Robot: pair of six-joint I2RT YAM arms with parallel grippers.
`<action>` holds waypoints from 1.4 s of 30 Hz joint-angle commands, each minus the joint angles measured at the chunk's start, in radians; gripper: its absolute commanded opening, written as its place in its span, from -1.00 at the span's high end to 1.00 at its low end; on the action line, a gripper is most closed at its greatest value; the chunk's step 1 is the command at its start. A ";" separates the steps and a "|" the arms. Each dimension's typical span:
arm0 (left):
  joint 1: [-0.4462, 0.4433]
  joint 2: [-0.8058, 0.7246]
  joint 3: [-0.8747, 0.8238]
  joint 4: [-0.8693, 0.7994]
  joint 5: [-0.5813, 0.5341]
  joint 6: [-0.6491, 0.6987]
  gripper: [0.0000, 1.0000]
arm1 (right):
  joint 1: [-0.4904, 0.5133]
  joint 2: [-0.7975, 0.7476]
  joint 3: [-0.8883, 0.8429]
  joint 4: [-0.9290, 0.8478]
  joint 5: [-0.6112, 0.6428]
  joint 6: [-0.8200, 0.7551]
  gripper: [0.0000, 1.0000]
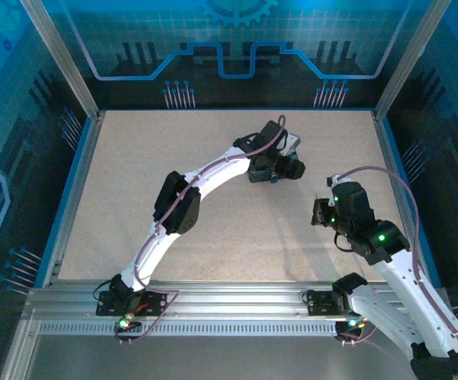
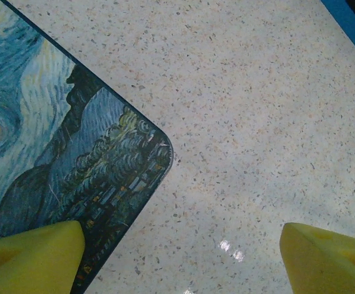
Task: Unlock the padlock with the key
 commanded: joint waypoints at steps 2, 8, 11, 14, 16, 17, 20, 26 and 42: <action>-0.001 0.039 0.019 -0.104 -0.028 0.052 -0.70 | -0.015 -0.007 0.017 -0.022 -0.005 0.012 1.00; -0.003 -0.065 -0.136 -0.078 0.023 0.082 -0.68 | -0.017 -0.003 0.018 -0.025 -0.007 0.003 1.00; -0.003 -0.163 -0.280 0.006 0.047 0.071 -0.68 | -0.020 0.002 0.012 -0.021 -0.021 0.000 1.00; -0.003 -0.239 -0.387 0.038 0.059 0.064 -0.68 | -0.024 0.010 0.006 -0.010 -0.044 -0.002 1.00; -0.003 -0.286 -0.451 0.049 0.060 0.061 -0.67 | -0.026 0.017 0.004 -0.002 -0.055 -0.002 1.00; -0.003 -0.304 -0.478 0.057 0.060 0.059 -0.67 | -0.026 0.020 0.002 0.002 -0.061 -0.003 1.00; -0.003 -0.371 -0.577 0.090 0.060 0.050 -0.67 | -0.028 0.028 0.001 0.010 -0.075 -0.002 1.00; -0.008 -0.487 -0.739 0.147 0.055 0.020 -0.66 | -0.029 0.039 -0.010 0.026 -0.094 0.001 1.00; -0.027 -0.725 -0.948 0.290 0.057 -0.051 -0.74 | -0.036 0.230 -0.077 0.274 -0.378 -0.025 1.00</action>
